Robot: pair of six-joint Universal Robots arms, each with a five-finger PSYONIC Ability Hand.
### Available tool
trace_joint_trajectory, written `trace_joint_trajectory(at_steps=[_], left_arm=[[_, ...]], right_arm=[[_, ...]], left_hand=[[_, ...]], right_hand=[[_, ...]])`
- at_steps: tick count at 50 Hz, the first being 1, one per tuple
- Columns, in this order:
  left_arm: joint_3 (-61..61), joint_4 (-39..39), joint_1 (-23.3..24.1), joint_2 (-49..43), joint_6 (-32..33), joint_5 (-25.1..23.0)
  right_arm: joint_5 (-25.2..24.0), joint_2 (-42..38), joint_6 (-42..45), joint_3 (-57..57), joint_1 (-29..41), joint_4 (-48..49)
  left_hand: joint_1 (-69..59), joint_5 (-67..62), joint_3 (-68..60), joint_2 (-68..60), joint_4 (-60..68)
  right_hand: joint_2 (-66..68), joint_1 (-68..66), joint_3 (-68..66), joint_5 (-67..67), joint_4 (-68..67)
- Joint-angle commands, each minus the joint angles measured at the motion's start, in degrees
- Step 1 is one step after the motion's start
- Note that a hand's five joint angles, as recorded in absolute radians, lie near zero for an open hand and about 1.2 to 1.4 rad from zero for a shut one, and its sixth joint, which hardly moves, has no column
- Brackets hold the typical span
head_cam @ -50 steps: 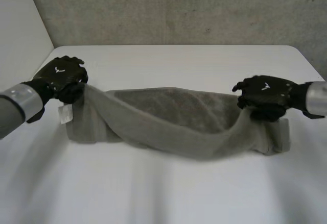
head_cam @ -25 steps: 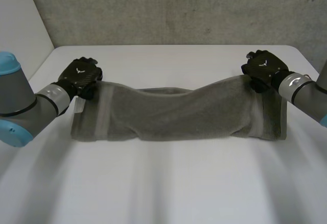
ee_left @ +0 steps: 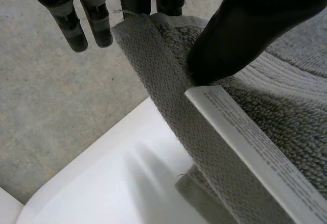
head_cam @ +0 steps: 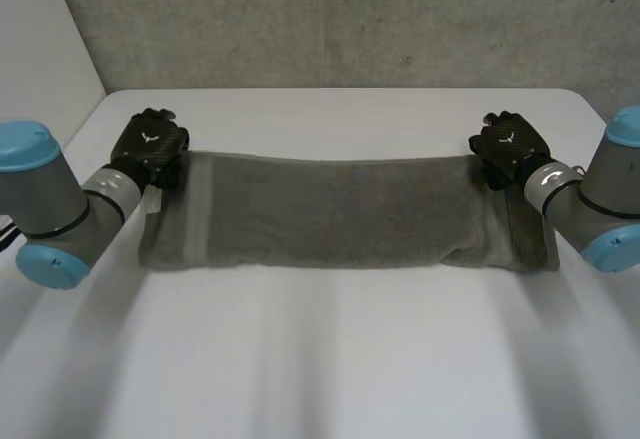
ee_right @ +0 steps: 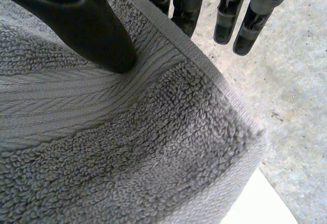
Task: Fold the towel.
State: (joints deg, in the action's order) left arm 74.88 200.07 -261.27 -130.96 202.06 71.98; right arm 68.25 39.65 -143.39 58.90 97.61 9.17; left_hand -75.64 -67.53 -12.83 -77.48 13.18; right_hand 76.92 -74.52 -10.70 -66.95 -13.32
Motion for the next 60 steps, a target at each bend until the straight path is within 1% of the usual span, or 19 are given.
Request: trace_joint_trajectory(at_steps=[1, 9, 11, 12, 13, 14, 15, 16, 17, 18, 19, 20, 28, 30, 36, 41, 50, 54, 60], left_arm=[[-0.7, 0.1, 0.7, -1.8, 0.2, 0.1], [-1.1, 0.1, 0.8, -3.1, 0.4, 0.4], [-1.2, 0.1, 0.8, -3.1, 0.4, 1.1], [-1.5, 0.1, 0.8, -3.0, 0.4, 2.0], [-1.5, 0.1, 0.8, -3.0, 0.4, 2.0], [-1.7, 0.1, 0.8, -2.7, 0.4, 3.2], [-1.7, 0.1, 0.8, -2.7, 0.3, 3.2], [-1.8, 0.1, 0.8, -2.2, 0.3, 4.5], [-1.8, 0.1, 0.8, -1.1, 0.1, 5.5], [-1.8, 0.1, 0.8, -1.1, 0.1, 5.5], [-1.4, -0.1, 0.8, 0.3, 0.0, 6.2], [-0.8, -0.1, 0.9, 2.4, -0.1, 6.6], [4.4, -0.6, 2.1, 9.9, -0.2, 6.8], [5.4, -0.7, 2.2, 10.9, -0.3, 6.8], [12.3, -3.8, 2.4, 15.9, -1.1, 6.7], [18.6, -6.1, 3.3, 20.5, -2.5, 6.5], [27.2, -5.3, 3.7, 25.0, -3.3, 6.6], [28.0, -4.3, 3.7, 24.5, -4.7, 6.7], [28.5, -1.5, 3.7, 23.8, -8.8, 7.1]], right_arm=[[0.2, -1.1, 0.0, -0.4, 0.7, 2.0], [0.0, -1.9, 0.0, -1.0, 1.4, 2.2], [0.4, -1.9, 0.4, -1.1, 1.4, 2.3], [0.4, -1.9, 0.4, -1.1, 1.4, 2.3], [0.6, -1.9, 0.3, -1.1, 1.4, 2.3], [0.8, -1.4, 0.1, -1.1, 1.4, 2.3], [1.2, -0.9, 0.0, -1.0, 1.4, 2.2], [1.2, -0.9, 0.0, -1.0, 1.4, 2.2], [1.7, -0.1, -0.2, -0.8, 1.4, 2.2], [2.4, 1.3, -0.4, -0.5, 1.4, 2.1], [2.4, 1.3, -0.4, -0.5, 1.4, 2.1], [3.0, 3.3, -0.7, 0.2, 1.2, 2.0], [3.7, 13.2, -1.5, 7.5, 0.6, 1.5], [3.8, 18.2, -1.7, 13.2, 0.6, -1.1], [3.6, 23.6, -2.1, 19.8, 0.5, -8.3], [2.9, 29.8, -2.7, 31.1, -1.4, -8.1], [0.9, 32.2, -2.4, 40.8, -6.8, -2.0], [-4.2, 31.6, -2.1, 44.6, -9.4, 1.4], [-7.4, 29.0, -1.5, 45.8, -11.4, 4.5]], left_hand=[[-4.4, -2.5, 2.8, -2.5, -3.2], [-4.4, -2.5, 2.8, -2.5, -3.2], [-4.4, -2.5, 2.8, -2.5, -3.2], [-4.4, -2.5, 2.8, -2.5, -3.2], [-4.4, -2.5, 2.8, -2.5, -3.2], [5.8, 7.7, 2.8, 7.6, -3.2], [5.9, 7.8, 2.8, 7.7, -3.2], [20.9, 22.8, 2.8, 22.7, -3.2], [39.5, 41.4, 2.8, 41.3, -3.2], [39.7, 41.6, 2.8, 41.5, -3.2], [58.0, 59.9, 2.8, 59.9, -3.2], [66.0, 67.5, 2.8, 67.9, -3.2], [66.1, 67.5, 2.8, 67.9, -3.2], [66.1, 67.5, 2.8, 67.9, -3.2], [65.1, 67.0, 2.8, 66.9, -3.2], [63.9, 65.8, 2.8, 65.8, -3.2], [63.9, 65.8, 2.8, 65.8, -3.2], [63.7, 65.6, 2.8, 65.6, -3.2], [63.4, 65.3, 2.8, 65.3, -3.2]], right_hand=[[3.1, -5.5, 0.7, -3.1, 3.3], [3.1, -5.5, 0.7, -3.1, 3.3], [-14.0, 11.6, 0.7, 14.0, 3.3], [-14.0, 11.6, 0.7, 14.0, 3.3], [-27.8, 25.4, 0.7, 27.9, 3.3], [-50.8, 48.4, 0.7, 50.8, 3.3], [-69.5, 67.1, 0.7, 66.9, 3.3], [-69.7, 67.3, 0.7, 66.9, 3.3], [-76.8, 74.4, 0.7, 66.9, 3.3], [-76.9, 74.5, 0.7, 66.9, 3.3], [-76.9, 74.5, 0.7, 66.9, 3.3], [-76.9, 74.5, 0.7, 66.9, 3.3], [-76.9, 74.5, 0.7, 66.9, 3.3], [-76.9, 74.5, 0.7, 66.9, 3.3], [-76.8, 74.4, 0.7, 66.9, 3.3], [-69.4, 67.0, 0.7, 66.9, 3.3], [-62.5, 60.1, 0.7, 62.5, 3.3], [-54.6, 52.2, 0.7, 54.6, 3.3], [-52.4, 50.0, 0.7, 52.4, 3.3]])
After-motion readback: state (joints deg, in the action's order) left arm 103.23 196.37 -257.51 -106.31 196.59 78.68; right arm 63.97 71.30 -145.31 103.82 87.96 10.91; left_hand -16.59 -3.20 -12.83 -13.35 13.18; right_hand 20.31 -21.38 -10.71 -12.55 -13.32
